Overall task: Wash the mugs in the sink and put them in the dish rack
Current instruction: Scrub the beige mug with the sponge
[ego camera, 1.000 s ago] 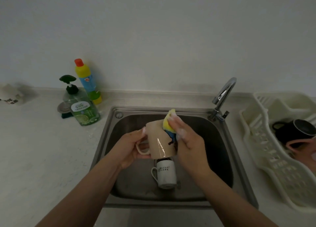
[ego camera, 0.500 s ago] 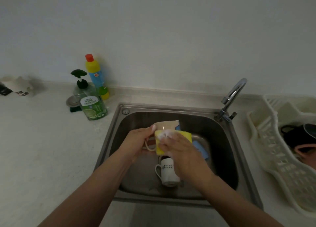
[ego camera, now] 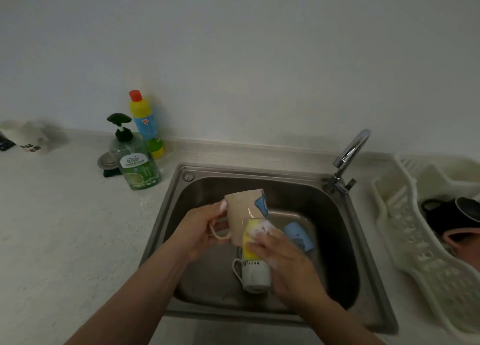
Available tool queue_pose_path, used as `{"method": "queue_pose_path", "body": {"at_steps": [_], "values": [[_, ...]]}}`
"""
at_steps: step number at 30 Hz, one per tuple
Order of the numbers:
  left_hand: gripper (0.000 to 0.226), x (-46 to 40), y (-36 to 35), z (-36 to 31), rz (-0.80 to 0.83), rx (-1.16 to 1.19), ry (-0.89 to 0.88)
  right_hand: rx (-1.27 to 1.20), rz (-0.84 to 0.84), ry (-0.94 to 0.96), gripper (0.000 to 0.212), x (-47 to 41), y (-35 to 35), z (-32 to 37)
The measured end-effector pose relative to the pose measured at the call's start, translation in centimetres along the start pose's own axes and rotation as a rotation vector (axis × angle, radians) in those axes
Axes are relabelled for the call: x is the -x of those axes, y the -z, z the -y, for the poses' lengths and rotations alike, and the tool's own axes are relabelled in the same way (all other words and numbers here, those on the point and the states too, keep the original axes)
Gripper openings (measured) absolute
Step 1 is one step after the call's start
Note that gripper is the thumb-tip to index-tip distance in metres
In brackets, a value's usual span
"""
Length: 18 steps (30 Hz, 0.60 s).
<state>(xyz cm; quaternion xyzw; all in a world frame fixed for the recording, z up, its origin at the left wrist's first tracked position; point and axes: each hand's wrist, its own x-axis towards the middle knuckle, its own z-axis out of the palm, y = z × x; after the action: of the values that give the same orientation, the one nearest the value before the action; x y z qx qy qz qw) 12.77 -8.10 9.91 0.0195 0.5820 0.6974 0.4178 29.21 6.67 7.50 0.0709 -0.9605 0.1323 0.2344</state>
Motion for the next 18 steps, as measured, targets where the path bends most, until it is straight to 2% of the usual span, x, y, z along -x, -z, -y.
{"method": "queue_pose_path", "body": {"at_steps": [1, 4, 6, 10, 13, 16, 18], "values": [[0.05, 0.0, 0.1, 0.0, 0.021, -0.011, -0.004, -0.082, 0.008, -0.056, 0.061, -0.3, 0.3, -0.3], [0.042, -0.1, -0.2, 0.4, 0.093, 0.01, 0.007, -0.443, -0.192, -0.371, 0.044, -3.3, 0.9, -1.7], [0.037, -0.2, -0.3, 0.3, 0.121, 0.049, -0.011, -0.525, -0.241, -0.403, 0.044, -2.9, 1.6, -0.9], [0.031, 0.0, 0.2, -0.2, 0.162, 0.071, -0.027, -0.519, -0.16, -0.414, 0.049, 0.9, 1.7, -0.2], [0.031, -0.1, -0.1, 0.1, 0.23, 0.045, -0.017, -0.479, -0.244, -0.44, 0.037, -2.9, 2.4, -1.5], [0.033, -0.3, -0.3, -0.3, 0.244, 0.092, -0.036, -0.679, -0.242, -0.542, 0.043, -2.4, 2.6, -0.3], [0.033, -0.2, 0.1, -0.6, 0.225, 0.118, -0.036, -0.712, -0.231, -0.587, 0.046, 0.2, 2.2, 0.8]]}}
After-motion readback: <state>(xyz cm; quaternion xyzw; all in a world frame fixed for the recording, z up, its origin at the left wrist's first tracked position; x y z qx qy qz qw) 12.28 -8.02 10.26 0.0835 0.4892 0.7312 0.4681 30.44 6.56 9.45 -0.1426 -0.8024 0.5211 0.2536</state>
